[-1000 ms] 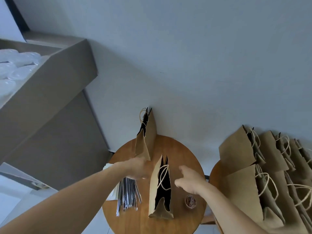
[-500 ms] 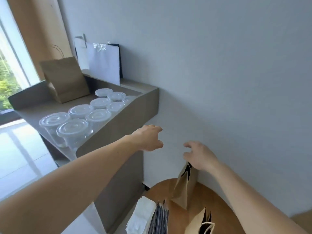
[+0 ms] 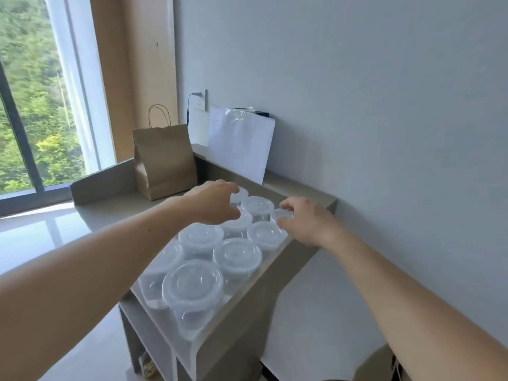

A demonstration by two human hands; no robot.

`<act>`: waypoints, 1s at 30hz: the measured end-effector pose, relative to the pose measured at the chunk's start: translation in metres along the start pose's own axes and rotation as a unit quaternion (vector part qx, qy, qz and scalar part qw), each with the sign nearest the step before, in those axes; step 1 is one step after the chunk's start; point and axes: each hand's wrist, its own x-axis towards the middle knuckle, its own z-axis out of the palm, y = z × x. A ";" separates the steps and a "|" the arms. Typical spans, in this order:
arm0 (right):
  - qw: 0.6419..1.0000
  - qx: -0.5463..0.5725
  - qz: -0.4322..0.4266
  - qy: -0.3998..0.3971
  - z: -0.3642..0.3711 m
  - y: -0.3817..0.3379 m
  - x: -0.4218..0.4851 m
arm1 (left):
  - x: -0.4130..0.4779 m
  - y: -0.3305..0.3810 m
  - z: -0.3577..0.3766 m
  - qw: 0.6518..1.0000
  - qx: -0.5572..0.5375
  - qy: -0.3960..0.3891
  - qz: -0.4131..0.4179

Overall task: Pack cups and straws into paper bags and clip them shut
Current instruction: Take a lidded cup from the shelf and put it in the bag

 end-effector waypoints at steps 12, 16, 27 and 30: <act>0.991 -0.095 0.015 -0.091 0.079 -0.068 0.194 | 0.081 -0.124 0.010 0.999 -0.012 -0.042 -0.023; 0.987 -0.112 0.038 -0.105 0.097 -0.067 0.231 | 0.091 -0.145 0.019 0.997 -0.008 -0.067 -0.028; 0.988 -0.095 0.044 -0.112 0.122 -0.067 0.262 | 0.092 -0.170 0.018 0.996 -0.015 -0.079 -0.038; 0.994 -0.083 0.024 -0.071 0.109 -0.072 0.257 | 0.094 -0.172 0.010 0.997 -0.020 -0.062 -0.040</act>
